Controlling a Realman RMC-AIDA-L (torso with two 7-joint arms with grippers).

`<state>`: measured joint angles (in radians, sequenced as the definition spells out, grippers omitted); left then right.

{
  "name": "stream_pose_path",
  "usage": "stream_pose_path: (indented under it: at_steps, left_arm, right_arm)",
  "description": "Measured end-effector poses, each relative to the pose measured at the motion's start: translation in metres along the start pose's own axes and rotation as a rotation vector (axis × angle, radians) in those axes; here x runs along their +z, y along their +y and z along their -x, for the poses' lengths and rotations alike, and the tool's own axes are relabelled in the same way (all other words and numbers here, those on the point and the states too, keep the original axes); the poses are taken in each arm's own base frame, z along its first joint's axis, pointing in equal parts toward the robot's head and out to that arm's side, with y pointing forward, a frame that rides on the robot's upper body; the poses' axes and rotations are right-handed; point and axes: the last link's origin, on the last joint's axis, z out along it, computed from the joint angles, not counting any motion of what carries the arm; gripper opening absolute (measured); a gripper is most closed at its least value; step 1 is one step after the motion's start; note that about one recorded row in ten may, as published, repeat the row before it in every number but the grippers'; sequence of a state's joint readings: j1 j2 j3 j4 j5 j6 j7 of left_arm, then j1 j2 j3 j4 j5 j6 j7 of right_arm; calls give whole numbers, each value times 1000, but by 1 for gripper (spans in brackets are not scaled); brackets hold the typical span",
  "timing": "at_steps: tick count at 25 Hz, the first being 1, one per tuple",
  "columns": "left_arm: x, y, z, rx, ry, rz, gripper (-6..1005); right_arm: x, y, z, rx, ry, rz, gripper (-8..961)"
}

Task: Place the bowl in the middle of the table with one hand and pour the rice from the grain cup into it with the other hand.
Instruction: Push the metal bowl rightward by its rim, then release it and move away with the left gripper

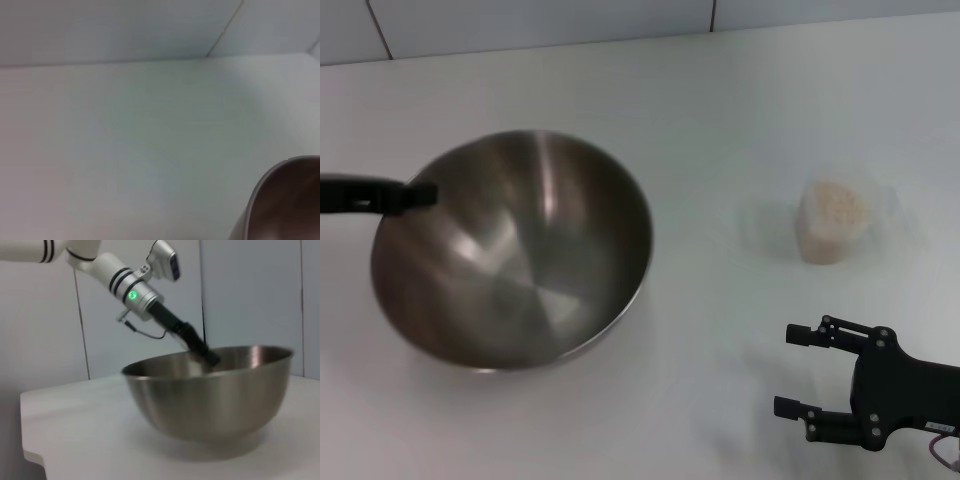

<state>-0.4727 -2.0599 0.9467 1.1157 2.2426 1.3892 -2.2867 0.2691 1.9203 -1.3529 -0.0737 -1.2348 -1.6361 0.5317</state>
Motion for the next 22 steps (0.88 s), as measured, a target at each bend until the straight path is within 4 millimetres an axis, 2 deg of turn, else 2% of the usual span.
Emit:
stream_pose_path:
  at_steps: [1, 2, 4, 6, 10, 17, 22]
  left_arm:
    - [0, 0, 0, 0, 0, 0, 43]
    - [7, 6, -12, 18, 8, 28, 43]
    - [7, 6, -12, 18, 8, 28, 44]
    - [36, 21, -40, 89, 18, 70, 44]
    - [61, 32, -53, 139, 4, 80, 45]
    - [87, 39, -59, 187, -15, 52, 47]
    - [91, 39, -60, 208, 4, 39, 48]
  right_arm:
    - [0, 0, 0, 0, 0, 0, 732]
    - [0, 0, 0, 0, 0, 0, 732]
    - [0, 0, 0, -1, 0, 1, 731]
    - [0, 0, 0, -2, -1, 1, 730]
    - [0, -1, 0, -3, -1, 1, 728]
    - [1, -3, 2, -5, -2, 4, 726]
    - [2, -4, 3, -9, -3, 6, 724]
